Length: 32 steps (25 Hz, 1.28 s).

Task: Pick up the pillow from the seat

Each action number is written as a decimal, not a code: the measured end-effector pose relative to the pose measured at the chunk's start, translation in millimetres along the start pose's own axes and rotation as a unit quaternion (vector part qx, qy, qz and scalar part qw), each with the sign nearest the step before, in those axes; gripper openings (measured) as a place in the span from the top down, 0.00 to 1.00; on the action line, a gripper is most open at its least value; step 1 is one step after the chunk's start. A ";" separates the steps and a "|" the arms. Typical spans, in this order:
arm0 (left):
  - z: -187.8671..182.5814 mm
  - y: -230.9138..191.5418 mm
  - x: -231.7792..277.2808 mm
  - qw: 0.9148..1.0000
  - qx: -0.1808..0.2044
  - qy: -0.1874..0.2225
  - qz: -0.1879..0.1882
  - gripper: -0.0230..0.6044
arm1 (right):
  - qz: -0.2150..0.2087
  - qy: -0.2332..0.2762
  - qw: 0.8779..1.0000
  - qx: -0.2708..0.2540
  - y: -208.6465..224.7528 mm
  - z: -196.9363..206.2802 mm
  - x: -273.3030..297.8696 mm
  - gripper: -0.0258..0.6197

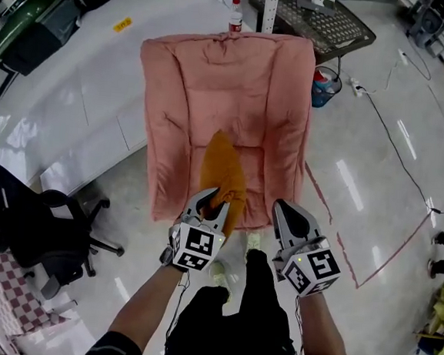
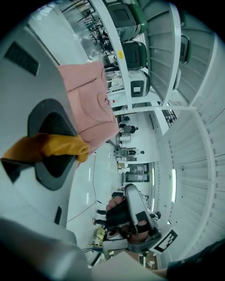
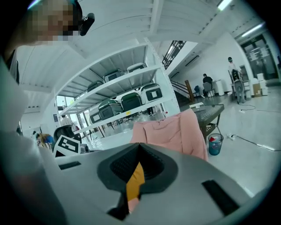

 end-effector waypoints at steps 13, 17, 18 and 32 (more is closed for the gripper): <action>-86.6 -25.4 -86.6 0.996 -0.085 0.032 -0.013 0.81 | 0.032 0.022 0.999 -0.037 -15.9 -81.2 -8.4 0.96; -116.1 -31.1 -109.8 0.995 -0.090 0.050 -0.015 0.81 | 0.038 0.036 0.997 -0.051 -21.7 -114.0 -13.0 0.96; -123.1 -32.5 -115.3 0.994 -0.090 0.056 -0.017 0.81 | 0.039 0.040 0.997 -0.053 -23.4 -121.3 -14.2 0.96; -196.6 -49.9 -186.3 0.985 -0.119 0.118 -0.037 0.81 | 0.039 0.100 0.990 -0.093 -45.4 -206.2 -28.6 0.96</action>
Point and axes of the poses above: the fingertips, and each gripper's own axes: x forward along the fingers, y to its right, z out of its underside, the point moved 2 cm from there along -x, backward along the fingers, and after that the axes turned 7 degrees about -x, right-handed, at the moved point
